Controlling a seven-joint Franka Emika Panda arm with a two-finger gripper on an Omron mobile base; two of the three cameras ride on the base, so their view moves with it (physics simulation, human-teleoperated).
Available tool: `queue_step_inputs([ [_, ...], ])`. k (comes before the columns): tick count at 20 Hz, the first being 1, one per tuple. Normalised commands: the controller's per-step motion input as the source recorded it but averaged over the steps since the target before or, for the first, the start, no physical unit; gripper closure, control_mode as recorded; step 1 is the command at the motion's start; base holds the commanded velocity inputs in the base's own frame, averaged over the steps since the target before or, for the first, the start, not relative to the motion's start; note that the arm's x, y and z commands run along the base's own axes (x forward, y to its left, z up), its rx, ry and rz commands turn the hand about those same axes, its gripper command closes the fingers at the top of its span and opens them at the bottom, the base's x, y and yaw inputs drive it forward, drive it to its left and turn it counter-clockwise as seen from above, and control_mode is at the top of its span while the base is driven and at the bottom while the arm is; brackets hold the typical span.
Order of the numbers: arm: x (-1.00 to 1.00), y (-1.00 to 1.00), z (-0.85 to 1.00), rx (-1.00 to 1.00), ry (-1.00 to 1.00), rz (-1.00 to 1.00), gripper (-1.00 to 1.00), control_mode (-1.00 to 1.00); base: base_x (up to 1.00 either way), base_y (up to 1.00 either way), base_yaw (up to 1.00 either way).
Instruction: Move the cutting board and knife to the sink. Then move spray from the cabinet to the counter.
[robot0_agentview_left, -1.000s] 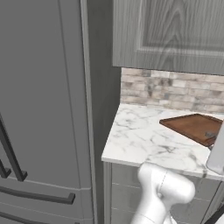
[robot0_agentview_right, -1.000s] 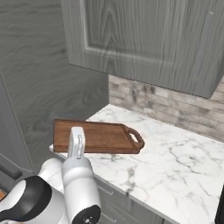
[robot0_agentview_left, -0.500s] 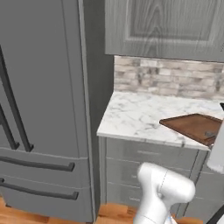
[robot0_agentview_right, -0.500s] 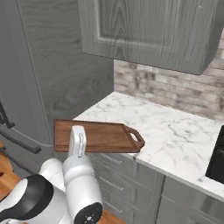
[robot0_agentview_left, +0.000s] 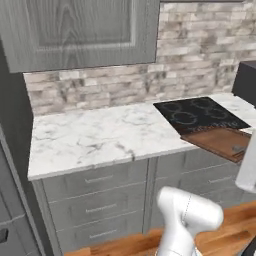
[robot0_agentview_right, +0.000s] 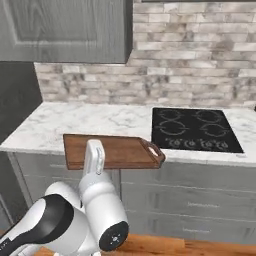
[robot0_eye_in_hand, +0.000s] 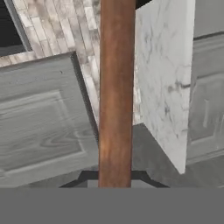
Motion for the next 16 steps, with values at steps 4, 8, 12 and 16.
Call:
queue_step_inputs([
  [4, 0.00, 0.00, 0.00, 0.00, 0.00, 0.00, 1.00, 1.00, 0.00, 0.00, -1.00],
  [8, 0.00, 0.00, 0.00, 0.00, 0.00, 0.00, 1.00, 1.00, 0.00, 0.01, -1.00],
  [12, 0.00, 0.00, 0.00, 0.00, 0.00, 0.00, 1.00, 1.00, 0.00, 0.06, -1.00],
  [16, 0.00, 0.00, 0.00, 0.00, 0.00, 0.00, 1.00, 1.00, 0.15, -0.22, -0.85],
])
